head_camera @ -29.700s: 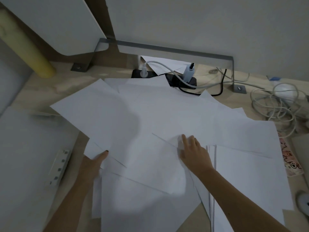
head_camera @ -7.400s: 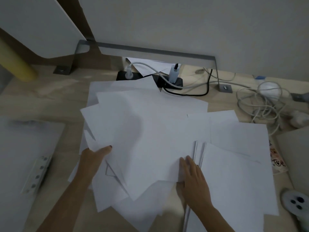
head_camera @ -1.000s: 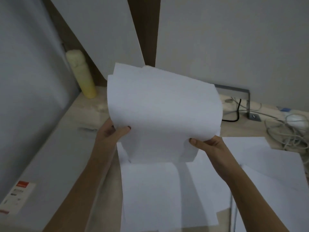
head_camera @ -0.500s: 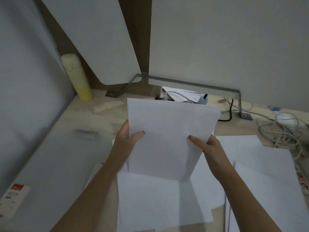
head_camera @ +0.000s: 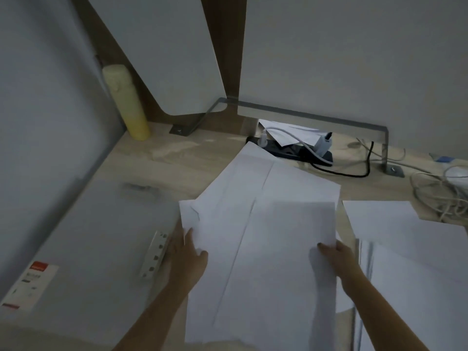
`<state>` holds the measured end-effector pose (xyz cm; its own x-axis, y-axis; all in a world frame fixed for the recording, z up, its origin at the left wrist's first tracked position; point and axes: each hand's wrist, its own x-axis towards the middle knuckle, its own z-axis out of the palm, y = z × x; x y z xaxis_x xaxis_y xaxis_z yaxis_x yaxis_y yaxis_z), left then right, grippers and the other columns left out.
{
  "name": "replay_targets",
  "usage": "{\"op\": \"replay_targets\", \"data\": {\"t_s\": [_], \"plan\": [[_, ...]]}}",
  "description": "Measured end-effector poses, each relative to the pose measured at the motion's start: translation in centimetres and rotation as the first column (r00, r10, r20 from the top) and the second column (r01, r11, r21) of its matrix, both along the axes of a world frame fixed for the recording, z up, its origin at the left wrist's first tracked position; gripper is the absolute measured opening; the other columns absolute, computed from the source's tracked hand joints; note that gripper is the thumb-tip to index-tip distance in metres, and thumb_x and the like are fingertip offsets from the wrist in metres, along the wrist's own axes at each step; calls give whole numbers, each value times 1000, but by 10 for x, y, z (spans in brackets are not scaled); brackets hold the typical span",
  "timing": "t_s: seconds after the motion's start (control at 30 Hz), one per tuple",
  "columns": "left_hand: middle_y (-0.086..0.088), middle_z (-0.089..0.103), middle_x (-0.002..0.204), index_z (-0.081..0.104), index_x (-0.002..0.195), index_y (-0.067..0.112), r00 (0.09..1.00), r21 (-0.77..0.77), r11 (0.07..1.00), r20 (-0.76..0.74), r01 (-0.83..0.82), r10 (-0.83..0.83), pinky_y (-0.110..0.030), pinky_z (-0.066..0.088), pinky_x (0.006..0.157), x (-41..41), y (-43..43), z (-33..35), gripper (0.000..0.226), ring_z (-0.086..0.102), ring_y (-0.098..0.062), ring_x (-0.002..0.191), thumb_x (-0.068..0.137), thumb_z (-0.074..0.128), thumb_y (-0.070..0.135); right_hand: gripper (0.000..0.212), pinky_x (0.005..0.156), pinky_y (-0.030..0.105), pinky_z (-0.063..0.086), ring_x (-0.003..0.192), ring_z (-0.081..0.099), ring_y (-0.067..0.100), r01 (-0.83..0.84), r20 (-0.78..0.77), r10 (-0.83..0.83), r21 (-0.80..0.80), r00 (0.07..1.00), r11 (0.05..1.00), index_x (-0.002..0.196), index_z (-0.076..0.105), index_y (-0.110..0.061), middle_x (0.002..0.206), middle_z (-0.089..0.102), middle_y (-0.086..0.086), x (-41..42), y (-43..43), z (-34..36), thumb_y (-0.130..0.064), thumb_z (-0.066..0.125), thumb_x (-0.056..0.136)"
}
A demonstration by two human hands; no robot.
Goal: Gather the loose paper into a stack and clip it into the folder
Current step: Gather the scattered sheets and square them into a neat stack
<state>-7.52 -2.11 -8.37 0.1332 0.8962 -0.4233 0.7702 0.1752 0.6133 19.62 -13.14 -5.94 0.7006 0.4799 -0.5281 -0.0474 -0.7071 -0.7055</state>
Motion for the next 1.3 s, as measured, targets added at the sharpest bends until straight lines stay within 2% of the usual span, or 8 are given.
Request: {"op": "replay_targets", "data": {"t_s": [0.17,0.43,0.57,0.73,0.83,1.03,1.13,1.3], "plan": [[-4,0,159,5,149,16,857,110,878,-301,466,-417,-36,11,116,12,31,-3,71,2,-22,146,93,47,30,34,81,43,46,91,54,31,66,-68,-70,-66,995,996,124,51,6,102,56,16,-24,-17,-24,-10,47,94],[-6,49,121,41,119,12,753,4,828,-417,561,-509,-35,35,93,31,70,-11,70,44,-27,115,69,73,51,32,93,54,47,100,55,37,185,-145,-201,-116,969,976,124,50,0,105,57,15,-23,-44,-28,-15,45,96],[-1,48,85,47,82,17,841,37,849,-167,527,-515,-29,36,70,23,69,-10,19,51,-23,84,86,61,30,32,87,48,47,101,57,39,273,-134,-284,-98,949,957,123,52,-2,110,59,20,-12,-60,-28,-15,48,94],[0,43,65,42,63,16,940,88,966,224,244,-258,-18,31,54,10,70,-8,30,42,-16,57,91,56,16,29,93,46,45,97,58,33,357,-204,-342,40,917,933,121,53,-4,107,62,15,2,-70,-13,-13,49,94],[-2,45,57,44,64,11,942,101,977,261,190,-210,-21,30,53,21,79,-7,29,40,-15,52,91,56,15,24,89,41,45,91,60,24,396,-334,-328,157,884,905,118,52,-11,99,64,3,5,-58,2,-15,48,95],[-2,41,69,43,60,17,964,173,975,200,142,-176,-27,32,57,74,91,-14,32,40,-14,57,87,60,16,18,81,37,49,86,60,21,313,-308,-228,263,924,912,111,56,-14,96,64,1,12,1,6,-13,48,95],[-12,47,105,60,85,10,973,205,951,-43,232,-228,-36,42,81,85,94,-18,9,48,-27,95,82,63,18,21,86,40,45,93,58,28,209,-122,-194,123,973,970,113,55,-12,109,63,12,18,30,-10,-12,49,93],[-18,25,146,33,139,7,974,147,970,-148,192,-170,-41,26,109,91,125,-20,69,22,-33,135,81,66,25,48,97,37,39,120,44,34,298,113,-285,-129,952,946,133,46,-11,137,38,19,24,41,-29,-16,59,86]]}}
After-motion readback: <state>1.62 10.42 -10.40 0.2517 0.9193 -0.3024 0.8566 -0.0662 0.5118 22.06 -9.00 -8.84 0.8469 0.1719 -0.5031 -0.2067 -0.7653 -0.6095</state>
